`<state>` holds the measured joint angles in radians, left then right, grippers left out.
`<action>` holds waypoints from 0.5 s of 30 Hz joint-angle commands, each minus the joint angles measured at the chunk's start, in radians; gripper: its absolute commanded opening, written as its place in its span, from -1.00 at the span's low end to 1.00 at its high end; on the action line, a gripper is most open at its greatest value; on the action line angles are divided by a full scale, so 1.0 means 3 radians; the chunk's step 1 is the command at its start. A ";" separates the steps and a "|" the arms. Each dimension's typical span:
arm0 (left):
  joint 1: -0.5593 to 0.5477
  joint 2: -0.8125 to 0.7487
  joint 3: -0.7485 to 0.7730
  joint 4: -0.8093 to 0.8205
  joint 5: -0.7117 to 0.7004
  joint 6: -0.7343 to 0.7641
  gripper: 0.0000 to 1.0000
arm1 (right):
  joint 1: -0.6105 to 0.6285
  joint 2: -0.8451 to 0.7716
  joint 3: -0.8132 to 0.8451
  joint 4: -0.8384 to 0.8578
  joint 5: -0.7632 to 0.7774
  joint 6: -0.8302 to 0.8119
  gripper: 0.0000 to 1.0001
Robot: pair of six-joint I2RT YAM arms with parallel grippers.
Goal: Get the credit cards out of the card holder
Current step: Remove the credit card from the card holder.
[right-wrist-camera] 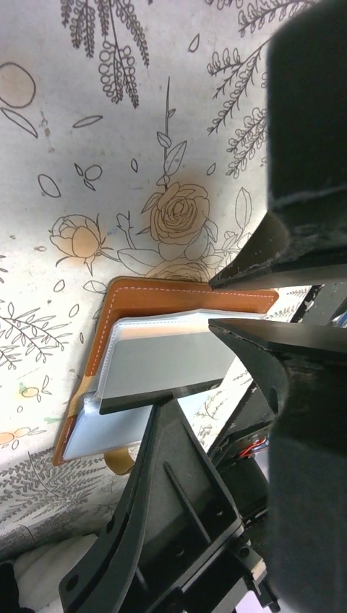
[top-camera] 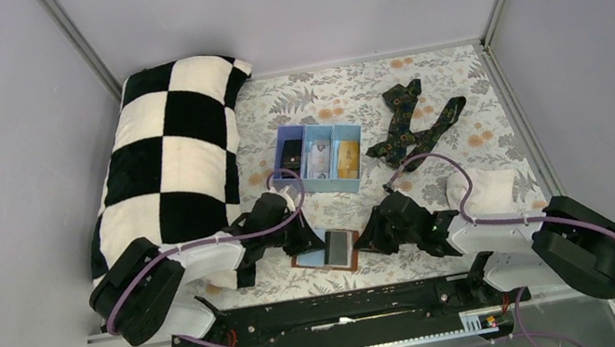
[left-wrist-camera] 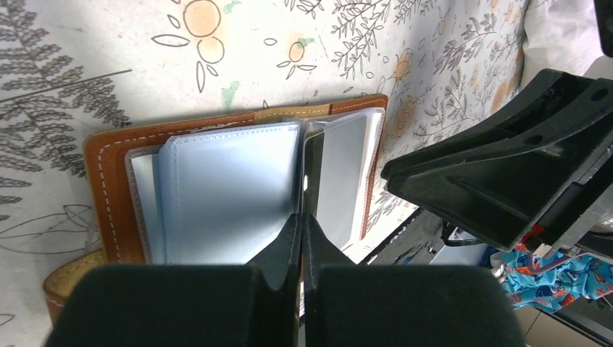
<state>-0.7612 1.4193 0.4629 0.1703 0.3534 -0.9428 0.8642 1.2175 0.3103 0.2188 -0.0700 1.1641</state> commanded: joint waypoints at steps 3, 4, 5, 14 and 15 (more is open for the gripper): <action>0.0045 -0.0092 -0.0032 -0.0026 -0.0028 0.0126 -1.00 | 0.0034 -0.0189 0.0148 -0.0105 0.0051 -0.0085 -0.44; 0.0050 -0.0086 -0.0034 -0.0023 -0.0020 0.0134 -1.00 | 0.0034 -0.0190 0.0186 -0.0095 0.0038 -0.0095 -0.45; 0.0048 -0.0082 -0.0035 -0.0021 -0.0014 0.0140 -1.00 | 0.0036 -0.0186 0.0215 -0.0081 0.0024 -0.0110 -0.44; 0.0058 -0.0075 -0.0036 -0.0003 0.0006 0.0131 -1.00 | 0.0069 0.0171 0.0318 0.0265 -0.0174 -0.0103 -0.45; 0.0059 -0.0079 -0.0035 -0.0005 0.0002 0.0130 -1.00 | 0.0074 0.0213 0.0312 0.0294 -0.0188 -0.0099 -0.45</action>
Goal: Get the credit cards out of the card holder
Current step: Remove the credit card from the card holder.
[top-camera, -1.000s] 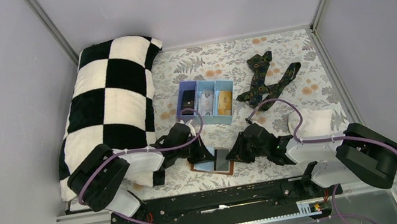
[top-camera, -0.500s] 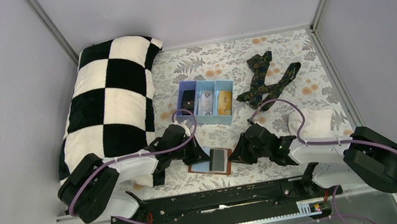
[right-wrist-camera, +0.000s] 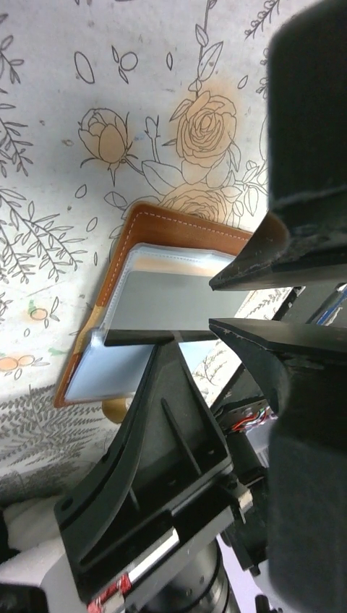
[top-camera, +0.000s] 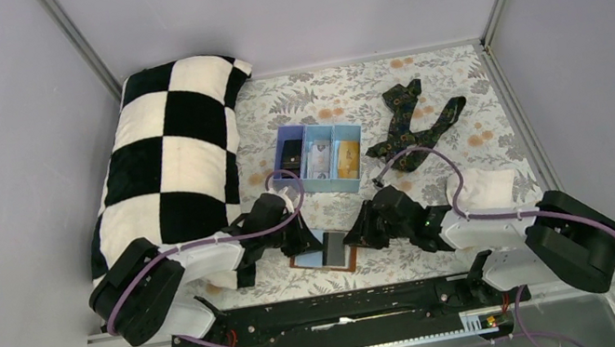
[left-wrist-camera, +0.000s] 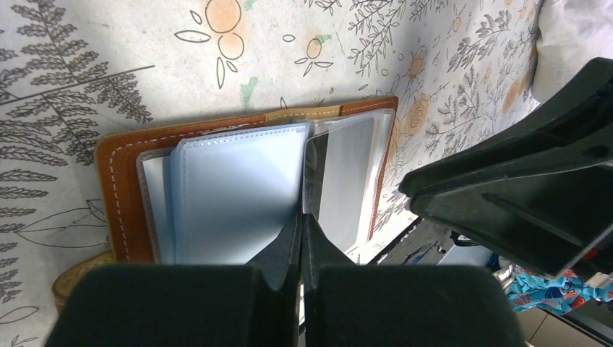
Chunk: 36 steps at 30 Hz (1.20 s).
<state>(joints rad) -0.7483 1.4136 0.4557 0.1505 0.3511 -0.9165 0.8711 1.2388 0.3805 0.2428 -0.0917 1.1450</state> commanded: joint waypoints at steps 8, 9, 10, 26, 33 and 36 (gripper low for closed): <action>0.0029 -0.0063 -0.0010 0.0044 0.0015 0.0063 -1.00 | 0.0072 0.0471 0.0011 0.0114 -0.0053 0.0084 -0.53; 0.0034 -0.0072 -0.0014 0.0032 0.0016 0.0070 -1.00 | 0.0072 0.0496 0.0016 0.0053 -0.0029 0.0099 -0.57; 0.0042 -0.0085 -0.0019 0.0015 0.0011 0.0080 -1.00 | 0.0072 0.0514 0.0012 0.0007 -0.0007 0.0112 -0.58; 0.0362 -0.0410 -0.0074 -0.0343 0.0071 0.0368 -1.00 | 0.0072 0.0547 -0.0016 -0.0056 0.0031 0.0085 -0.55; 0.0515 -0.0512 -0.0034 -0.0598 0.0111 0.0560 -1.00 | 0.0072 0.0373 0.0093 -0.0292 0.0103 -0.0022 -0.53; 0.0535 -0.0563 -0.0004 -0.0671 0.0108 0.0591 -1.00 | 0.0072 0.0307 0.0143 -0.0350 0.0111 -0.0080 -0.50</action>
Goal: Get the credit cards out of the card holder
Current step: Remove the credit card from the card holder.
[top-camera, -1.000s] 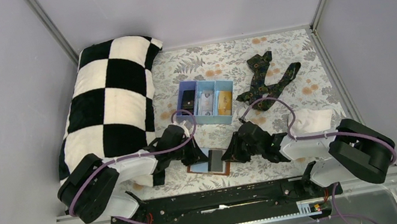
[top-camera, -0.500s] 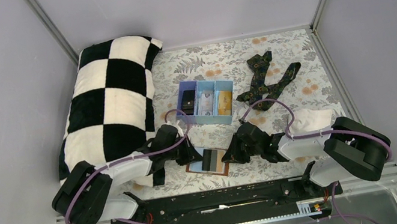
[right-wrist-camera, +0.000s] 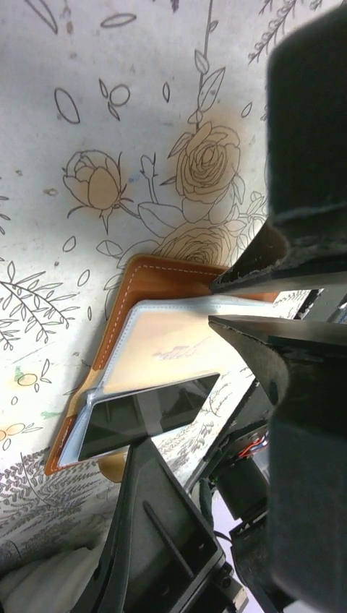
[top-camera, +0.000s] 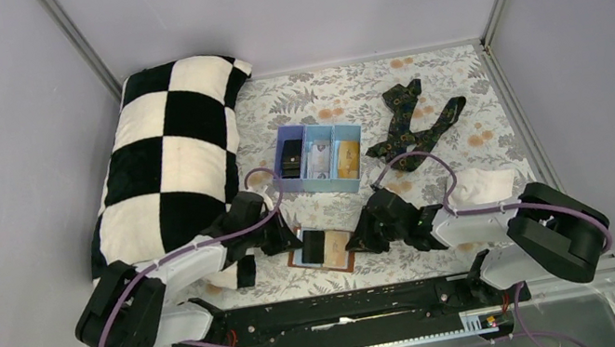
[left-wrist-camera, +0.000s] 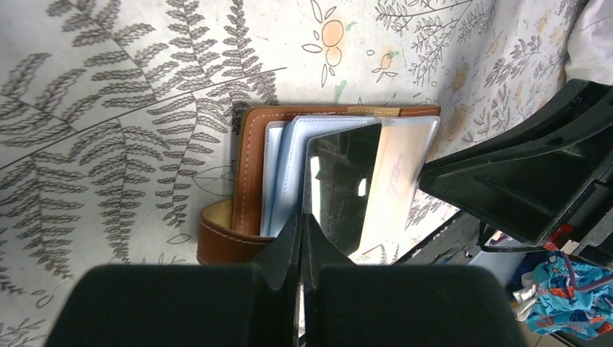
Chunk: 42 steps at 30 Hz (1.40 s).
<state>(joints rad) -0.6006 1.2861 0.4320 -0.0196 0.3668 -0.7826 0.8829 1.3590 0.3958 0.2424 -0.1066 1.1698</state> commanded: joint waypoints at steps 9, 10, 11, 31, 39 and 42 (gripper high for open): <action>0.0049 -0.0173 0.0150 -0.0091 0.0155 0.0078 -1.00 | 0.0126 -0.0204 0.0482 -0.0476 0.0118 -0.0470 -0.41; 0.0049 -0.0187 0.0165 -0.0100 0.0175 0.0078 -1.00 | 0.0136 -0.0172 0.0521 -0.0460 0.0109 -0.0464 -0.41; 0.0049 -0.0204 0.0181 -0.0104 0.0182 0.0071 -1.00 | 0.0151 -0.0131 0.0555 -0.0435 0.0095 -0.0463 -0.41; 0.0048 0.0235 0.0144 -0.0122 -0.0057 0.0038 -1.00 | 0.0222 0.0594 0.0632 0.0365 -0.0185 -0.0226 -0.20; 0.0044 0.0291 0.0084 -0.0028 0.0010 0.0026 -1.00 | 0.0227 0.0796 0.0657 0.0485 -0.0214 -0.0123 -0.22; 0.0044 0.0284 0.0070 -0.0027 0.0018 0.0031 -1.00 | 0.0226 0.0801 0.0623 0.0561 -0.0240 -0.0088 -0.31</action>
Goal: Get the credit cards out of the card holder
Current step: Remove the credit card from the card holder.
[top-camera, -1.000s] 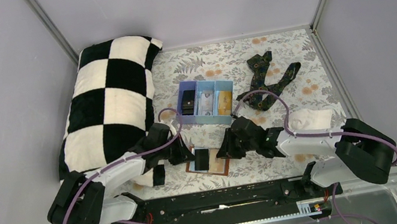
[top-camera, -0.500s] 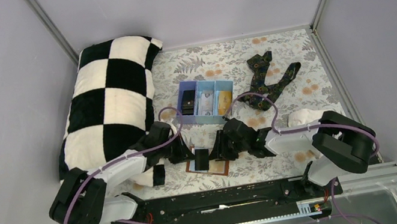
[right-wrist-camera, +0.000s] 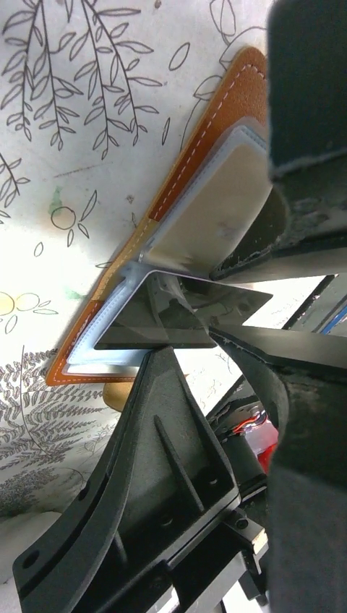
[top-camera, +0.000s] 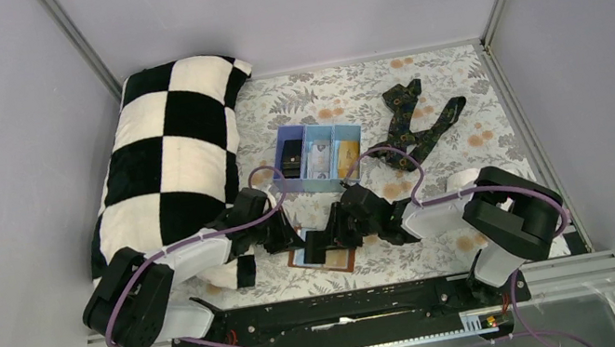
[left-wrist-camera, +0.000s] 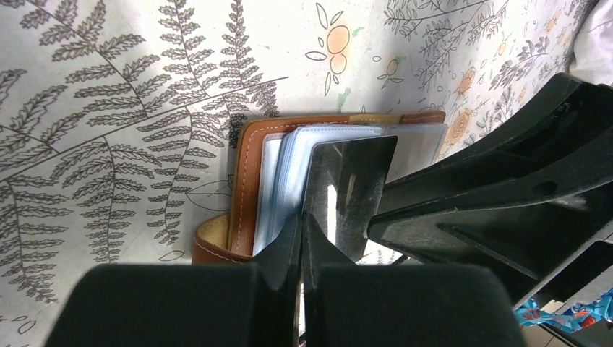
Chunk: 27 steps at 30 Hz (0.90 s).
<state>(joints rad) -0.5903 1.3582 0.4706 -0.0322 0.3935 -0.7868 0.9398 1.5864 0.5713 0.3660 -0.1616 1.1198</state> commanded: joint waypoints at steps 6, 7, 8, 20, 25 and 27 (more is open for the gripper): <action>0.0009 0.0045 -0.0075 0.0014 -0.0063 0.0055 -1.00 | 0.0036 -0.0073 0.0032 0.0076 0.0006 0.0052 -0.69; 0.0011 0.0036 -0.0075 0.0011 -0.0066 0.0056 -1.00 | 0.0037 -0.0102 0.0035 0.0028 0.0019 0.0036 -0.80; 0.0010 0.0027 -0.0075 0.0005 -0.0069 0.0056 -1.00 | 0.0038 -0.0136 0.0042 -0.0045 0.0028 0.0017 -0.93; 0.0011 -0.0365 0.0169 -0.0293 -0.0105 0.0101 -1.00 | 0.0035 -0.0945 0.0007 -0.0808 0.0382 -0.0294 -1.00; 0.0019 -0.0742 0.0370 -0.0484 -0.0074 0.0174 -0.62 | 0.0035 -0.1248 -0.0044 -0.0844 0.0452 -0.0417 -1.00; 0.0055 -0.0875 0.0422 -0.0494 0.0092 0.0180 -0.05 | 0.0038 -0.1353 -0.0120 -0.0748 0.0458 -0.0427 -1.00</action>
<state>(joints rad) -0.5873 1.1839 0.5255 -0.1730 0.3717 -0.7559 0.9424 1.2476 0.5617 0.1364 -0.0643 1.0340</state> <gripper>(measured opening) 0.287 0.017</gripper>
